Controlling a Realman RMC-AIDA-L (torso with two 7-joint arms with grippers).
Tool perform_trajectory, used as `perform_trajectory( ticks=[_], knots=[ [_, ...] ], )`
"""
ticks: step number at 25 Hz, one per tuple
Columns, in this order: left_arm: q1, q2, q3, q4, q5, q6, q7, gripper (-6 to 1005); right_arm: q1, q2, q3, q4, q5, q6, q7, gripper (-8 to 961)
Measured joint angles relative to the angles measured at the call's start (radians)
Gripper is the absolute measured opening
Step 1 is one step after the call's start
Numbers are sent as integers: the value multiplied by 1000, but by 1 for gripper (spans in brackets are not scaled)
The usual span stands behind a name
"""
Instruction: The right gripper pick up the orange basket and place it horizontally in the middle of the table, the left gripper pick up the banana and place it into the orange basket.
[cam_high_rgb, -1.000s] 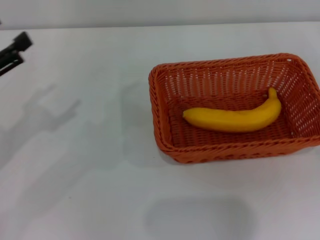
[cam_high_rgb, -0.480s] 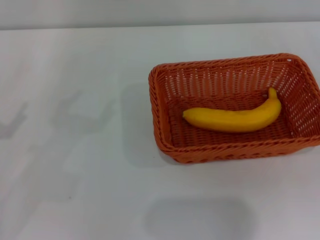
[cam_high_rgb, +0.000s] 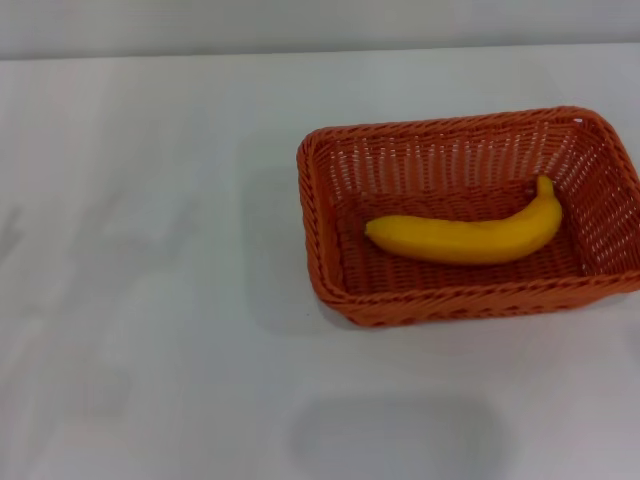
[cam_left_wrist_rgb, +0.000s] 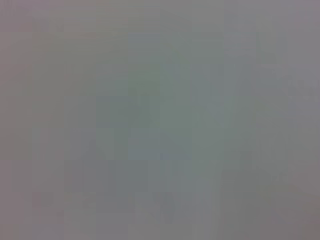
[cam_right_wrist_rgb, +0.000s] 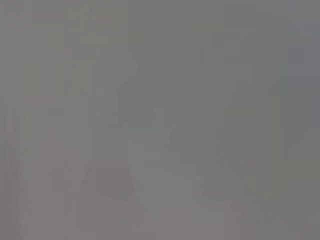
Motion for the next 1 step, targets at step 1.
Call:
perform_trajectory(
  ticks=[1],
  knots=[
    [0,0,0,5,-10,-2,2,890,1,0,1,1,4,0,-5,648]
  ],
)
